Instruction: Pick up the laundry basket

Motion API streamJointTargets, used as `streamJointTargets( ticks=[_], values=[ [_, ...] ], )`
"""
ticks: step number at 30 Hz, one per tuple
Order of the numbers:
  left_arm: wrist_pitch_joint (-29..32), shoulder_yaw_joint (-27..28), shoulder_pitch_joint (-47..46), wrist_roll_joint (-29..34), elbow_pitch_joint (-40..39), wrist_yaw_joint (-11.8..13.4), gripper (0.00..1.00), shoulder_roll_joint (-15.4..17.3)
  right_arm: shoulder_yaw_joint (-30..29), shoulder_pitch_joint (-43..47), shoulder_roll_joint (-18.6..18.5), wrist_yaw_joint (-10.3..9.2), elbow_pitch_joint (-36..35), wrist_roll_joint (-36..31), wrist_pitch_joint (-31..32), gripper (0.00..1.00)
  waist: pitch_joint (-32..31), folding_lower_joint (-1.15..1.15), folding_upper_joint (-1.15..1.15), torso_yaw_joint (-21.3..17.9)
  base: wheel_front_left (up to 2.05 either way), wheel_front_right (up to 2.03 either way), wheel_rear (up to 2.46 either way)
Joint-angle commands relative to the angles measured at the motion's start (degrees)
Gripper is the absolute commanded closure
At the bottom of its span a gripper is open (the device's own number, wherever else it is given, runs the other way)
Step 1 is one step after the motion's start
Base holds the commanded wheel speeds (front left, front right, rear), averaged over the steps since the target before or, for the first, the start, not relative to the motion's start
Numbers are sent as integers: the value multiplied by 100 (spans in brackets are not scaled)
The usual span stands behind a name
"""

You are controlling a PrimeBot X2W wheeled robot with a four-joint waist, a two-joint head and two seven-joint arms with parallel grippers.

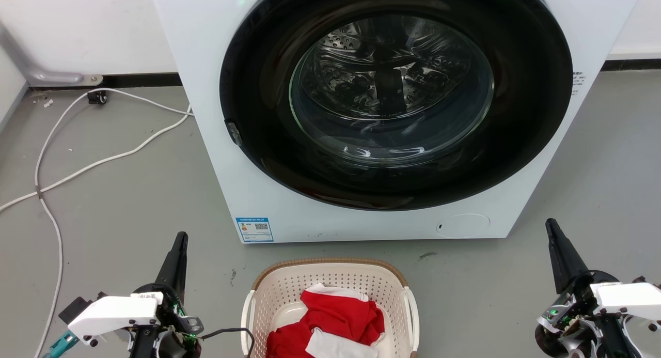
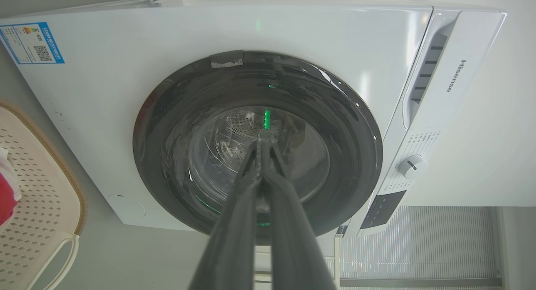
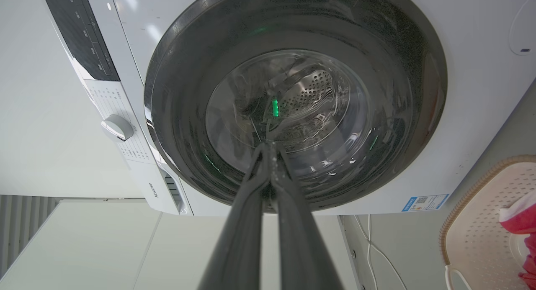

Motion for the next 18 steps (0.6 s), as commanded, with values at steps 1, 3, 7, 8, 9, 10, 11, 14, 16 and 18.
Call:
streamJointTargets(
  ticks=[1, 3, 7, 8, 9, 10, 11, 14, 16, 18],
  values=[
    [16, 22, -59, 3, 6, -20, 100, -4, -6, -61, 19, -2, 4, -30, 12, 100, 0, 0, 0, 0, 0, 0, 0],
    [16, 23, -59, 4, 6, -20, 100, -4, -7, -61, 19, -2, 4, -30, 12, 100, 0, 0, 0, 0, 0, 0, 0],
    [15, 23, -59, 5, 6, -20, 100, -5, -7, -61, 19, -2, 4, -30, 12, 100, 0, 0, 0, 0, 0, 0, 0],
    [16, 23, -59, 6, 6, -20, 100, -5, -7, -61, 20, -2, 4, -30, 12, 100, 0, 0, 0, 0, 0, 0, 0],
    [16, 24, -60, 6, 6, -20, 100, -5, -7, -61, 20, -2, 4, -30, 12, 100, 0, 0, 0, 0, 0, 0, 0],
    [16, 24, -60, 6, 6, -20, 100, -6, -7, -61, 20, -2, 4, -30, 12, 100, 0, 0, 0, 0, 0, 0, 0],
    [17, 23, -60, 7, 6, -20, 100, -5, -7, -62, 20, -2, 4, -30, 13, 100, 0, 0, 0, 0, 0, 0, 0],
    [18, 24, -60, 8, 6, -20, 100, -6, -7, -62, 20, -2, 4, -31, 13, 100, 0, 0, 0, 0, 0, 0, 0],
    [18, 25, -60, 9, 6, -20, 100, -6, -7, -62, 20, -2, 4, -31, 13, 100, 0, 0, 0, 0, 0, 0, 0],
    [18, 25, -60, 9, 6, -20, 100, -7, -7, -62, 20, -2, 4, -31, 13, 100, 0, 0, 0, 0, 0, 0, 0]
  ],
)
